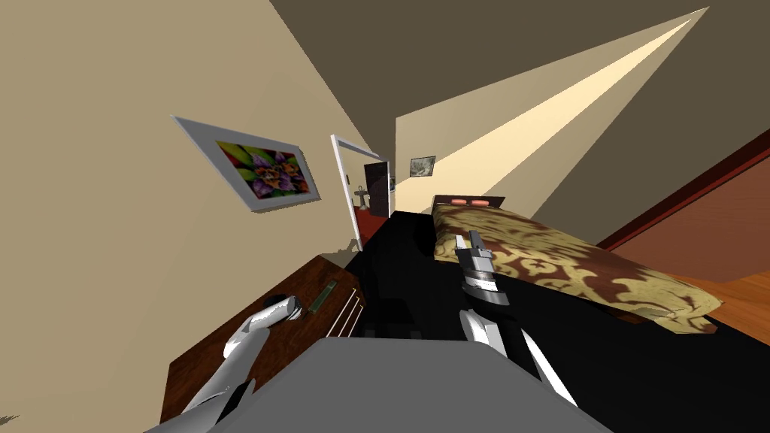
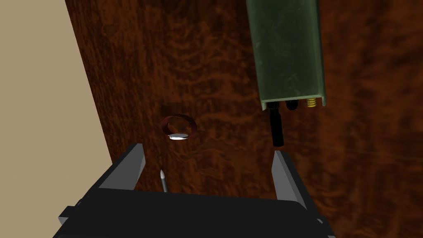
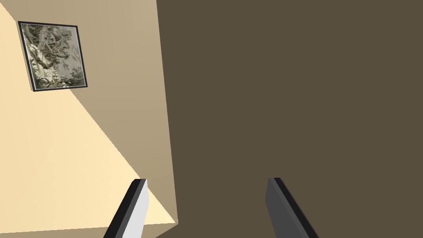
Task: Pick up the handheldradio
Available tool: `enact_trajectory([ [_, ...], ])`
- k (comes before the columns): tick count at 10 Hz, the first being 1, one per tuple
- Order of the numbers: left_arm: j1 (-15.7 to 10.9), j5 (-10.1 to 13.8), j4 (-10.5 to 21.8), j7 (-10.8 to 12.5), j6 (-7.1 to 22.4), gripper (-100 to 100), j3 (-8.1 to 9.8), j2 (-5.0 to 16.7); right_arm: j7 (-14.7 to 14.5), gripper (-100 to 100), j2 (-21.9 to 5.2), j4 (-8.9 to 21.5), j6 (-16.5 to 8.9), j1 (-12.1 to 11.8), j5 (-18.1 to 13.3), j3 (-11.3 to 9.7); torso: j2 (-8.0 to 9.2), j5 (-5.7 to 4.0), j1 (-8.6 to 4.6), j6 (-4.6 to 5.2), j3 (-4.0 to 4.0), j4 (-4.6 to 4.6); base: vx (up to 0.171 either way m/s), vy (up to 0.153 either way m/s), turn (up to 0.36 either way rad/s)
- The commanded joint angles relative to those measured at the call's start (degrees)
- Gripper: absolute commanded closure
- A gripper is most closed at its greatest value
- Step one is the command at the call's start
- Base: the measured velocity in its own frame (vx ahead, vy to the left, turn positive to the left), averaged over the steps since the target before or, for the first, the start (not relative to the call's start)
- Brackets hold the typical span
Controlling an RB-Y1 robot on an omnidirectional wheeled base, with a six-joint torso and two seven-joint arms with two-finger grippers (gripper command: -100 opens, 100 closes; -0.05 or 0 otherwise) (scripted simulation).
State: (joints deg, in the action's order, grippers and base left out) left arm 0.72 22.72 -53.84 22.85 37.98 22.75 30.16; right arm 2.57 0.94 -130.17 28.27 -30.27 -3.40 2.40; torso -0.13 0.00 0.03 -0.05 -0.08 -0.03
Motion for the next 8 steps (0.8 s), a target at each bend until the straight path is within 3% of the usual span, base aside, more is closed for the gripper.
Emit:
enact_trajectory([
  [1, -0.3, 0.3, 1.9, -0.1, -0.1, -100, 0.07, 0.1, 0.0, 0, 0.0, 0.0, 0.0, 0.0, 0.0, 0.0, 0.00, 0.00, 0.00, 0.00, 0.00, 0.00, 0.020, 0.004, 0.005],
  [2, -1.2, 1.2, 4.1, 0.5, 1.6, -100, 0.93, 0.4, 0.0, 0, 0.0, 0.0, 0.0, 0.0, 0.0, 0.0, 0.06, 0.00, -0.02, -0.01, 0.03, 0.01, 0.044, -0.001, -0.091],
  [8, -3.3, 3.3, 12.9, 2.2, 5.8, -100, 3.26, 0.8, 0.0, 0, 0.0, 0.0, 0.0, 0.0, 0.0, 0.0, -0.07, 0.00, 0.01, -0.01, -0.04, -0.02, 0.052, 0.014, -0.066],
])
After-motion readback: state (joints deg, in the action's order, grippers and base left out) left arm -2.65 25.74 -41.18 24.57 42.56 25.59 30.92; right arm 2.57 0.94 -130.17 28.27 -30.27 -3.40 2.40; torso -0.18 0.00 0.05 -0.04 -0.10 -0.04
